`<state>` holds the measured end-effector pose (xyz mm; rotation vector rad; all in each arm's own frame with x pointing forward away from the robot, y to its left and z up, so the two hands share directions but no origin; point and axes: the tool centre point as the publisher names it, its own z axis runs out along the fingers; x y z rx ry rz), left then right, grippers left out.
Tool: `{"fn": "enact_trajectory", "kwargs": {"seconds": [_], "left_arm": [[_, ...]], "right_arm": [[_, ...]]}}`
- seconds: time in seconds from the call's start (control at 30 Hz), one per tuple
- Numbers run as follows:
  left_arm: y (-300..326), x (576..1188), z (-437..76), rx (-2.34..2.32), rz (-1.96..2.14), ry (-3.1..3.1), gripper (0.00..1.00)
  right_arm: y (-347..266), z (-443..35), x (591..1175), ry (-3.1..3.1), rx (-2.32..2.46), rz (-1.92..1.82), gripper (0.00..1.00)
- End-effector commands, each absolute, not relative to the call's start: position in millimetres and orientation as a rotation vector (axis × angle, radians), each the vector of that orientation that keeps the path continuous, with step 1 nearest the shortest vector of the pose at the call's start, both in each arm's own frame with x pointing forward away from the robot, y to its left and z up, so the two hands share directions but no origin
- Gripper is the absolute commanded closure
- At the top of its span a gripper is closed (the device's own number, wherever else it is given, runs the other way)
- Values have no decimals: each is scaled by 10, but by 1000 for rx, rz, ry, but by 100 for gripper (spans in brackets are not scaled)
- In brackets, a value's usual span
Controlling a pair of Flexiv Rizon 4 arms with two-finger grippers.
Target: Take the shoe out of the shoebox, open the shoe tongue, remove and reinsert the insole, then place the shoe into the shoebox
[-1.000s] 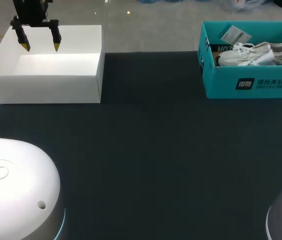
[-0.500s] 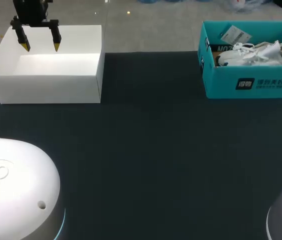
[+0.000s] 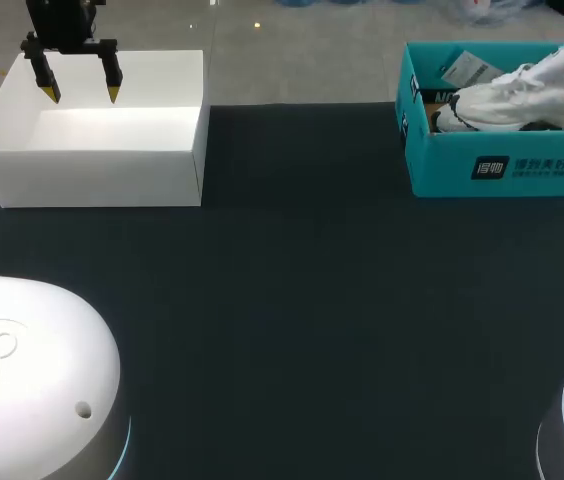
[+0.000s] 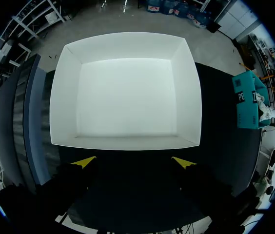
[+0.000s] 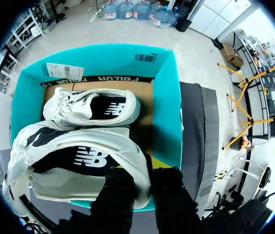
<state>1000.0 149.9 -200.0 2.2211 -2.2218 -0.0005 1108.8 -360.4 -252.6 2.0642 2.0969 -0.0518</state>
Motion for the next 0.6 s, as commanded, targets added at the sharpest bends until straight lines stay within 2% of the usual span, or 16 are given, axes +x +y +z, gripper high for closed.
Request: {"fn": "enact_trajectory", "kwargs": {"seconds": [0.03, 0.4, 0.6], "left_arm": [[1499, 10000, -2000, 2221, 0, -2222, 0], [1499, 10000, -2000, 2221, 0, -2222, 0], [1499, 10000, -2000, 2221, 0, -2222, 0]], "right_arm": [[-3547, -2159, 10923, 2113, 1999, -15, 100], [-3332, -1707, 10575, 2121, 1892, 6, 100], [-3252, -1658, 10435, 2107, 1952, 4, 100]]}}
